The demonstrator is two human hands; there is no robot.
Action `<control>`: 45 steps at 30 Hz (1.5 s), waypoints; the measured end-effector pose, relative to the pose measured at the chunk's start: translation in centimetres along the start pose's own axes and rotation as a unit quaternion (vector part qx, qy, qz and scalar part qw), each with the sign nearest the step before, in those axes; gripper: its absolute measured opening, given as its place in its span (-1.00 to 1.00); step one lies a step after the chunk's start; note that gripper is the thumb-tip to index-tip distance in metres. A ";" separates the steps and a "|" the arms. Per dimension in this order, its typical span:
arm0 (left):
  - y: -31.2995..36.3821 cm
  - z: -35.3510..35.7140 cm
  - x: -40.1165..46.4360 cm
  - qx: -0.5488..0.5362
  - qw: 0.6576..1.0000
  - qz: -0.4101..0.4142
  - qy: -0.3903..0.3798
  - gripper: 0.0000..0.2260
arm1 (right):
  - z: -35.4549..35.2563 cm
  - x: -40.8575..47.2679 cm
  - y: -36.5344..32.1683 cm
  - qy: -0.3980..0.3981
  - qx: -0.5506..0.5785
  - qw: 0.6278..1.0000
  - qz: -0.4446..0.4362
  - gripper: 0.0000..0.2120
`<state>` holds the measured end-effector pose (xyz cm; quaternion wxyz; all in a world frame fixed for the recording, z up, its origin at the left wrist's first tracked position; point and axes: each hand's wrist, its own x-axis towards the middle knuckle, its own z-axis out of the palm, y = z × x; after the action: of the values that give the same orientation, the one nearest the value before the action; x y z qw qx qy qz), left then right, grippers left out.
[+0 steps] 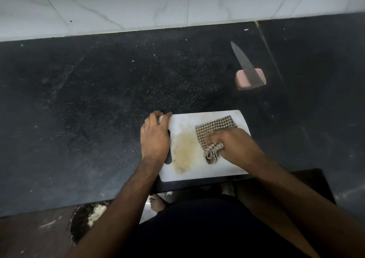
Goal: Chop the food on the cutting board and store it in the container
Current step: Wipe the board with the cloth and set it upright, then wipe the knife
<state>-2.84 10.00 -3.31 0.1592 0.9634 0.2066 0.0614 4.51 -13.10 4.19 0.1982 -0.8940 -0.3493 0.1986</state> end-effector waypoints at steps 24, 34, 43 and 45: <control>0.1 0.0 -1.6 0.001 0.997 0.050 -0.052 -0.46 | 5.1 -0.2 -3.5 0.080 0.130 0.985 -0.081 -0.24; -0.6 0.4 -1.5 0.003 0.998 0.052 -0.045 -0.55 | 4.8 -0.4 -0.1 -0.099 -0.036 0.967 -0.234 -0.51; 0.1 0.2 -1.5 0.038 0.997 0.033 -0.057 -0.53 | 0.5 -1.0 3.2 0.015 0.065 0.993 -0.093 -0.36; 1.1 0.2 -1.7 0.014 0.999 0.013 -0.043 -0.51 | 1.3 -0.8 1.8 0.088 0.086 0.988 -0.088 -0.32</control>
<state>-3.89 8.32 -3.22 0.1538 0.9699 0.1877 0.0187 4.30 -14.56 2.35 0.3210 -0.8531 -0.3899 0.1305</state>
